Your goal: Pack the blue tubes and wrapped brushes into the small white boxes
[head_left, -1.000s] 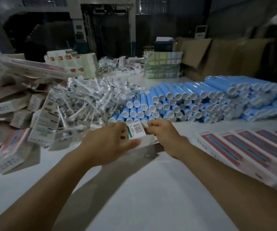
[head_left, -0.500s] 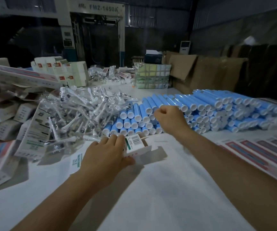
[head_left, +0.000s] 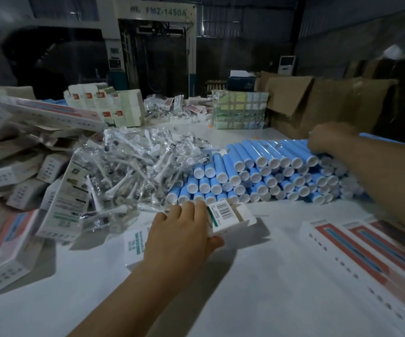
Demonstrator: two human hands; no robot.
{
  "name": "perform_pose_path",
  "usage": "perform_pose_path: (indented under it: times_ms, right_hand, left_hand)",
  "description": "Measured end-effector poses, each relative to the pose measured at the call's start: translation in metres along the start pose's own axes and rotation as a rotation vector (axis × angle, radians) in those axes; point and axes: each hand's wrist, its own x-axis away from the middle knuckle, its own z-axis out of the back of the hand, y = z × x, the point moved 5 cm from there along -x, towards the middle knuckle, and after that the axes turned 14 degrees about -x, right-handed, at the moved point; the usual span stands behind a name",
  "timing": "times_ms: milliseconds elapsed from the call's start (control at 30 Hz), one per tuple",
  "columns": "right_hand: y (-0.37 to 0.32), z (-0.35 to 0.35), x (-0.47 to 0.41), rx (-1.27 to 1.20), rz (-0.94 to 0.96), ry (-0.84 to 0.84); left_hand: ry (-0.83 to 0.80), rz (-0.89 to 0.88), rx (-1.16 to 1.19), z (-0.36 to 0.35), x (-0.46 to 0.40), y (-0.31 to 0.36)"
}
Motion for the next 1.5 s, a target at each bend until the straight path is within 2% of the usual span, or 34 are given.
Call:
perform_pose_path:
  times_ms: [200, 333, 467, 533, 633, 733, 900, 1067, 1333, 1433, 1500]
  right_hand:
    - [-0.003, 0.003, -0.005, -0.057, -0.023, -0.058]
    - [-0.008, 0.026, 0.001, -0.114, 0.121, 0.133]
    - [-0.019, 0.063, 0.030, -0.576, 0.282, 0.275]
    - [-0.025, 0.069, 0.053, -0.944, 0.311, 0.278]
    - [-0.031, 0.049, 0.096, -1.521, 0.264, 0.207]
    - [-0.040, 0.001, 0.139, -1.777, 0.169, 0.189]
    - [-0.057, -0.058, 0.183, -1.971, -0.013, 0.161]
    - [-0.076, -0.081, 0.200, -1.846, -0.011, 0.009]
    - [-0.054, -0.086, 0.199, -1.925, -0.164, 0.055]
    - [-0.051, -0.076, 0.194, -1.982, -0.157, 0.093]
    - [-0.058, -0.064, 0.190, -1.936, -0.055, 0.096]
  left_hand:
    - [0.012, -0.003, -0.010, 0.001, -0.001, 0.001]
    - [0.008, 0.016, -0.011, 0.000, -0.001, -0.001]
    - [-0.019, 0.039, 0.015, 0.001, -0.003, -0.001]
    - [-0.017, 0.055, 0.033, 0.004, -0.003, -0.002]
    - [-0.032, 0.098, 0.066, 0.007, -0.002, -0.007]
    - [-0.037, 0.131, 0.076, 0.009, 0.002, -0.013]
    - [-0.038, 0.130, 0.032, 0.012, 0.008, -0.014]
    - [-0.060, 0.103, 0.058, 0.014, 0.008, -0.006]
    - [-0.133, 0.037, 0.073, 0.016, 0.013, 0.008]
    - [-0.145, -0.018, 0.068, 0.019, 0.017, 0.022]
    - [-0.133, -0.049, 0.058, 0.022, 0.019, 0.029]
